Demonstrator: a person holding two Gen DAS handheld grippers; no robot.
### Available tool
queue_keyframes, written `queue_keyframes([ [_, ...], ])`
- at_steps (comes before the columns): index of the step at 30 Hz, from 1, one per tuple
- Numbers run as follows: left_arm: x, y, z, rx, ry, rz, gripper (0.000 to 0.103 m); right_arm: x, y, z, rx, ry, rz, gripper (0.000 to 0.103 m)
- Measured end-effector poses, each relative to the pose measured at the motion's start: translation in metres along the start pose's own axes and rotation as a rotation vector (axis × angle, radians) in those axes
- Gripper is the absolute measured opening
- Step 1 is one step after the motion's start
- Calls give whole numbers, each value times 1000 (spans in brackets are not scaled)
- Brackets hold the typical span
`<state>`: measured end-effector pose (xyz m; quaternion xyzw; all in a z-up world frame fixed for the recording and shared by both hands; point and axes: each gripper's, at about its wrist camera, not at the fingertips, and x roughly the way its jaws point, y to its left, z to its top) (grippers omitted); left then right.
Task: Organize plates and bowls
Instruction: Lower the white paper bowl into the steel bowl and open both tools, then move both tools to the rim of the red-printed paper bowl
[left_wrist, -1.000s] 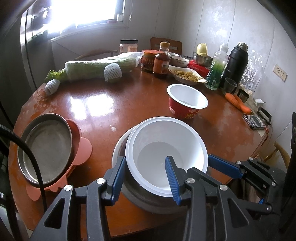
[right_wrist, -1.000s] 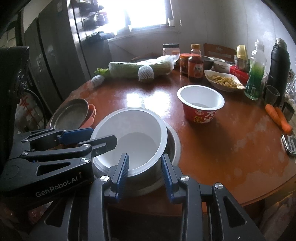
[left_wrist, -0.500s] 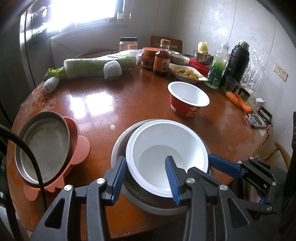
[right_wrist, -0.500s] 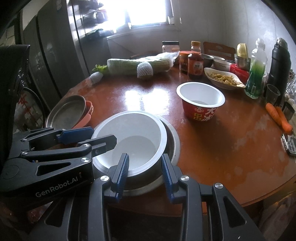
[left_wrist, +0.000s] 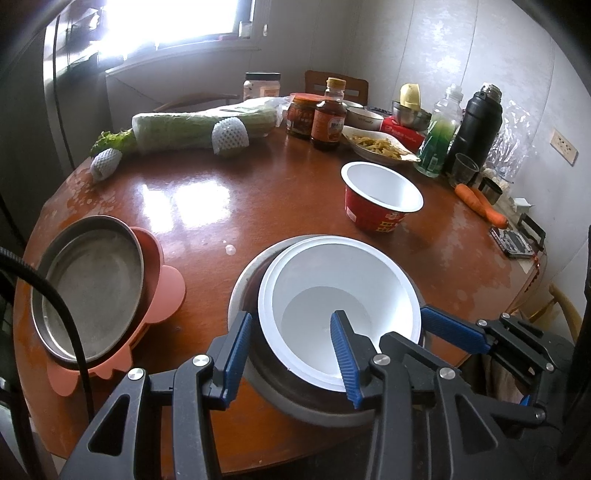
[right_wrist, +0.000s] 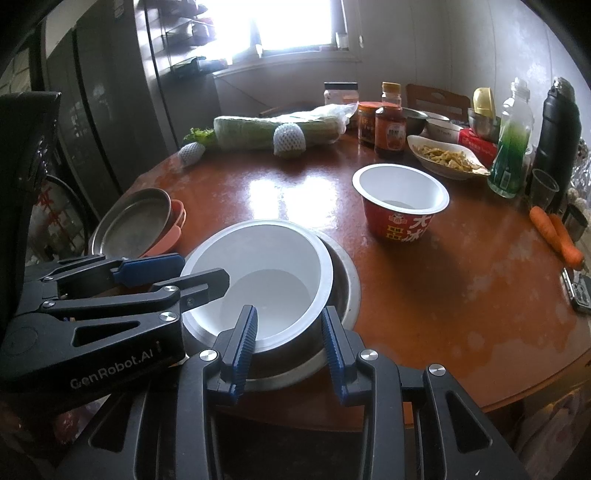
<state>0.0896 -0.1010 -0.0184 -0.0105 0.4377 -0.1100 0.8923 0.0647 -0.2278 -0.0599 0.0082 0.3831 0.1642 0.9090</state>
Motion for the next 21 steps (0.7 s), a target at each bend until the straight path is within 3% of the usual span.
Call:
queue_keyframes([
  [21,-16,4,3,-7,-42,15,45,-16,-12,6,42,-57,9,44],
])
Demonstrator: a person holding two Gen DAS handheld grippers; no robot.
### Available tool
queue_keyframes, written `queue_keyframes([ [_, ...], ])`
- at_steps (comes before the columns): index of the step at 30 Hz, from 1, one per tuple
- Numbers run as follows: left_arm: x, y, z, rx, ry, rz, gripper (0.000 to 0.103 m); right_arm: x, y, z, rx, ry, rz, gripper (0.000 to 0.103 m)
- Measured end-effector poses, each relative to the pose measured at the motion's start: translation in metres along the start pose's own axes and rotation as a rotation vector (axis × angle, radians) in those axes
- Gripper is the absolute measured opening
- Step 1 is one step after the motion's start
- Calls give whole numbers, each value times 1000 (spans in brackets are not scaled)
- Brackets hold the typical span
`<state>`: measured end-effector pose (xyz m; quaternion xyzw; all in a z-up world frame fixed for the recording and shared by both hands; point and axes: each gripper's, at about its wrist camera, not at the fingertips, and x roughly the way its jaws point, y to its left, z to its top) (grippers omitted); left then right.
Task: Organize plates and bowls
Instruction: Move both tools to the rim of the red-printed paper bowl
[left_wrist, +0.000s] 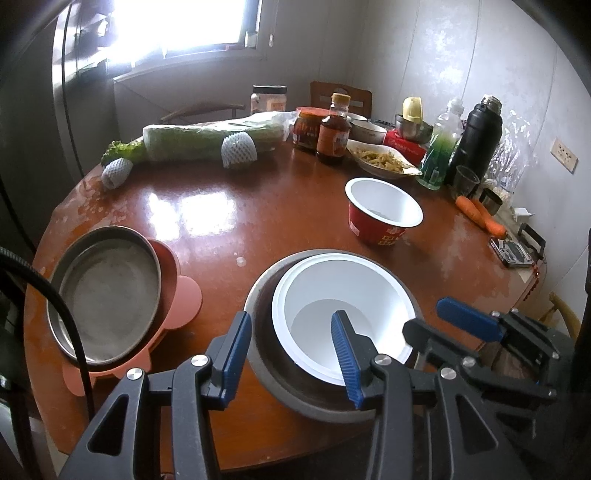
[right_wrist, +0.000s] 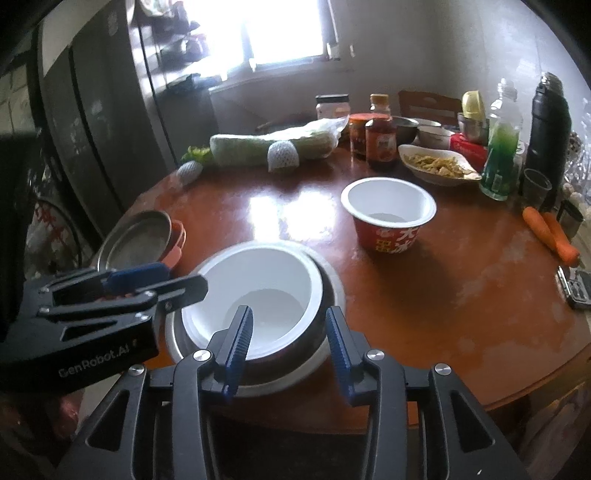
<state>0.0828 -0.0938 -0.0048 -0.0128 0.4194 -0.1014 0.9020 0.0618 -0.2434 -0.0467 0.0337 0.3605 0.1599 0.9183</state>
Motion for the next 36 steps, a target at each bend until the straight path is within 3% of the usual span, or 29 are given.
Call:
queue_keyframes([
  [17,-10,-16,24,40,-54,-22,48,-19,-37,17,76,-87,-45,49],
  [36,39,-49,81,94,-31,-76,48,1,-89,53,147,-127,-101,51],
])
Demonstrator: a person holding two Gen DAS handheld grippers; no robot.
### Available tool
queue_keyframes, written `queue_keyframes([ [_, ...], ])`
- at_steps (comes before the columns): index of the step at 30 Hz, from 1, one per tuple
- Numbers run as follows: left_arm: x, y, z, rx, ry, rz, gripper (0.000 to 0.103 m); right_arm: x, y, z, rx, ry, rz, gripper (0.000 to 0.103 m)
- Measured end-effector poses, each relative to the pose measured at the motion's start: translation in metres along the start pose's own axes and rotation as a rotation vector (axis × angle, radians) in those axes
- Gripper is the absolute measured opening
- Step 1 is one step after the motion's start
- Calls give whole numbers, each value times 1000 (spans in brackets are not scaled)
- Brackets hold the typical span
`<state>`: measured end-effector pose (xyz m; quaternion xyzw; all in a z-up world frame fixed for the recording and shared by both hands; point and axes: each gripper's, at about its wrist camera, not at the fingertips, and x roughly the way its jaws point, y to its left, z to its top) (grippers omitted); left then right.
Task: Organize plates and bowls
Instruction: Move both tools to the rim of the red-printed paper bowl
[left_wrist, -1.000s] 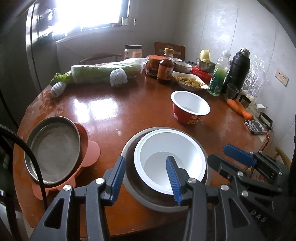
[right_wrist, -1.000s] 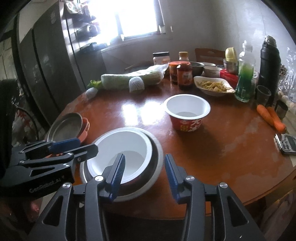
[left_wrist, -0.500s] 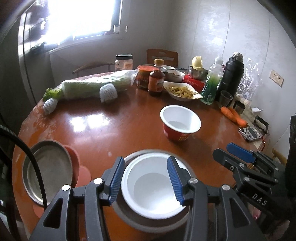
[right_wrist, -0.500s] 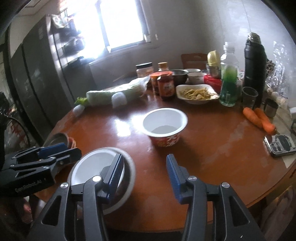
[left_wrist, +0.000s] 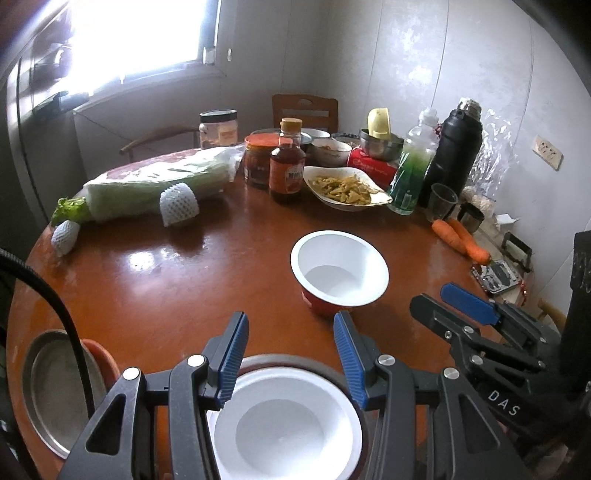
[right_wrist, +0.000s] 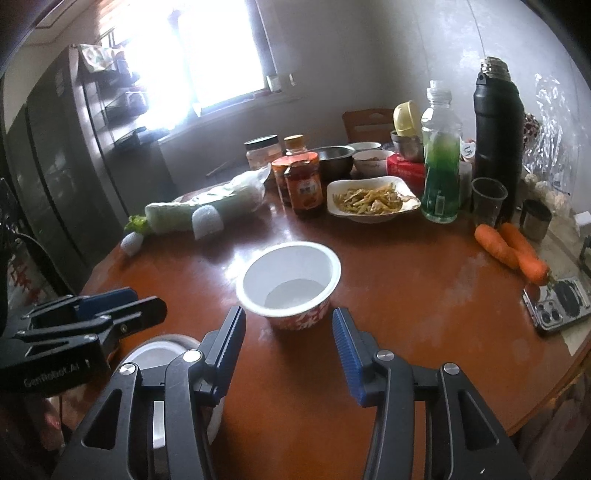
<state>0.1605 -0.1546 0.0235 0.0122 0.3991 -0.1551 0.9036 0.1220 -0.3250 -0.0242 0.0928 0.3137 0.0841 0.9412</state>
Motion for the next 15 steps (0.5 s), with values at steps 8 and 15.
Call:
queue_keyframes([
  [8,29,-2,23,6,31,5,48,32,-17,11,32,28,-6,51],
  [15,59,-4,37,2,73,2,48,54,-31,19,58,48,-15,51],
])
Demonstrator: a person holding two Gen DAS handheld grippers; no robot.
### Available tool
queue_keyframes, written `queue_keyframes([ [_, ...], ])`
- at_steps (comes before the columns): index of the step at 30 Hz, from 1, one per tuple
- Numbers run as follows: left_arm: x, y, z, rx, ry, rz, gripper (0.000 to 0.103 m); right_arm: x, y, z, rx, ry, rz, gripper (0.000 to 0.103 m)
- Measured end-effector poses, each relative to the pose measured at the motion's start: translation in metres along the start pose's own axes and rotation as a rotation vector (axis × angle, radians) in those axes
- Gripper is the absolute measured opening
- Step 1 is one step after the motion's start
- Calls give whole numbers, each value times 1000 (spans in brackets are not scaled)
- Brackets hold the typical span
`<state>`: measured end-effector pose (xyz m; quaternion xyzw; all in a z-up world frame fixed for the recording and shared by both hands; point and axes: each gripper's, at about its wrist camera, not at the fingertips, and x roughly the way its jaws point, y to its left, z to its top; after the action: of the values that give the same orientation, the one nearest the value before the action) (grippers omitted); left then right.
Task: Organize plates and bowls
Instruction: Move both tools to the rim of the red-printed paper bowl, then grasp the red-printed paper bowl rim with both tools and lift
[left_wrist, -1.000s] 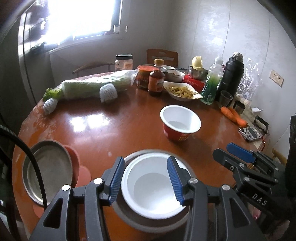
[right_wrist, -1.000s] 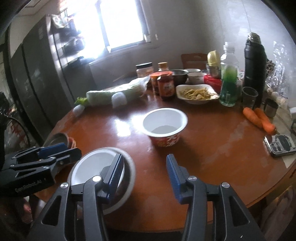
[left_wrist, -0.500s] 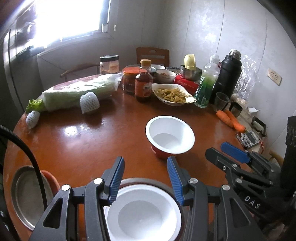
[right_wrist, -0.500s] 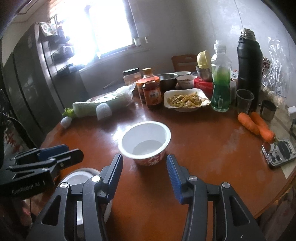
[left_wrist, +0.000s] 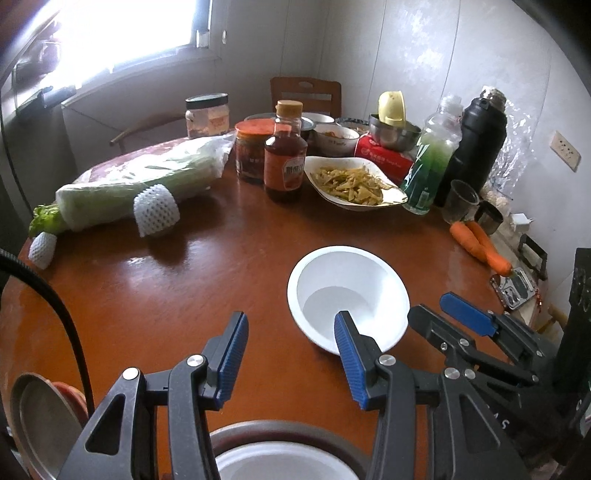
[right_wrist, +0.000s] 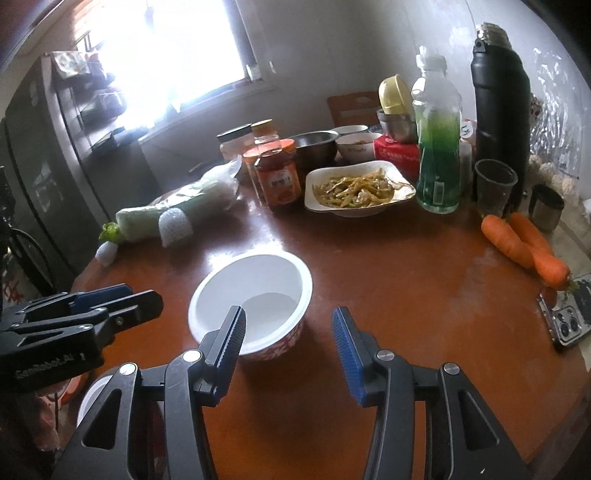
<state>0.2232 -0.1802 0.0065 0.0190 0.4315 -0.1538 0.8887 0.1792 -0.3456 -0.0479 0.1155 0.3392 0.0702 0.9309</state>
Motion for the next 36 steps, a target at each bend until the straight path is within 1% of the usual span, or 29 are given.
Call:
queue_keyframes([
  [5,20,-6,8,5,43,-15,49,17,-6,5,13,21,11,51],
  [8,28,-8,11,6,53,-19,49,25,-9,6,22,34,18,51],
  [12,39,-4,14,-25,78,-45,49,33,-12,7,23,47,23,51],
  [20,53,0,15,-40,116,-26,49,47,-15,9,32,78,46,51],
  [23,59,3,15,-56,142,-35,49,50,-13,8,22,86,52,50],
  [28,64,2,12,-61,169,-54,48,52,-12,7,10,85,45,45],
  [31,65,1,11,-65,183,-70,47,50,-12,7,1,82,45,39],
  [36,70,0,7,-81,218,-149,35,49,-11,6,-4,81,52,32],
])
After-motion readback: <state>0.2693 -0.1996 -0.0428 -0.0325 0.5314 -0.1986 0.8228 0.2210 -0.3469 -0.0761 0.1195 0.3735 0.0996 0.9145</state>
